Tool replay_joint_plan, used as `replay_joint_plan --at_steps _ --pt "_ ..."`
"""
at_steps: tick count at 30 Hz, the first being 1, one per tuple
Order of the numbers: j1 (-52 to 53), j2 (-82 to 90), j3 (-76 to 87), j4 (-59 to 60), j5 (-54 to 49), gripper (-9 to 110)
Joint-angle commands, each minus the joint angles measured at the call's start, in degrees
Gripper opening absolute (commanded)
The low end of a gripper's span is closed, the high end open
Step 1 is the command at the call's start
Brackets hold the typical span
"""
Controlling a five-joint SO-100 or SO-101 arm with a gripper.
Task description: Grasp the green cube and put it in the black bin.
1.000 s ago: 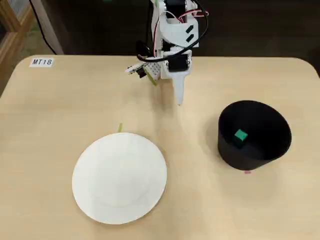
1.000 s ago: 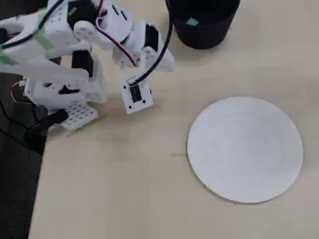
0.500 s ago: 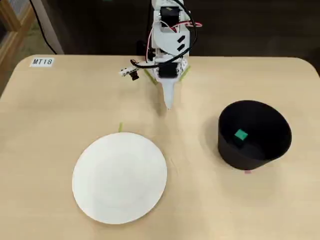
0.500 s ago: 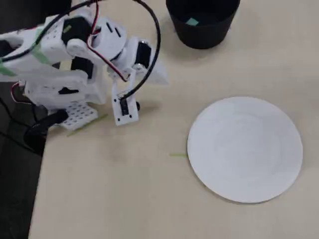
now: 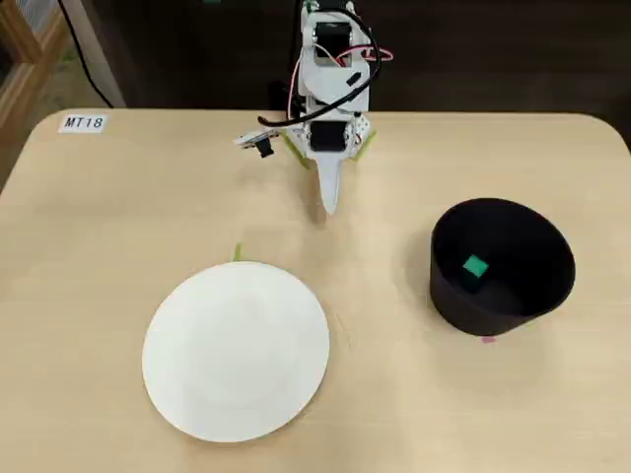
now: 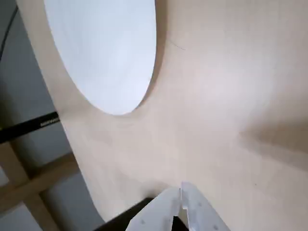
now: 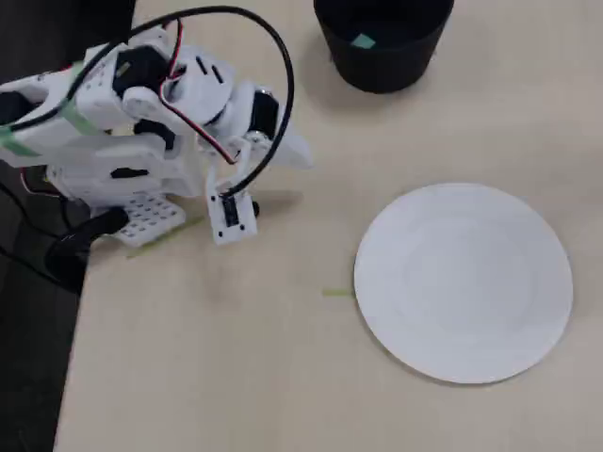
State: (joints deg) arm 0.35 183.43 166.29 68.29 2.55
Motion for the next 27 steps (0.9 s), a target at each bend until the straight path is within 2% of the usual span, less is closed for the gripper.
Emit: replay_joint_plan --at_steps 1,27 --pt "-0.4 0.3 0.5 -0.1 -0.6 0" --pt "0.2 0.3 0.6 -0.3 0.3 0"
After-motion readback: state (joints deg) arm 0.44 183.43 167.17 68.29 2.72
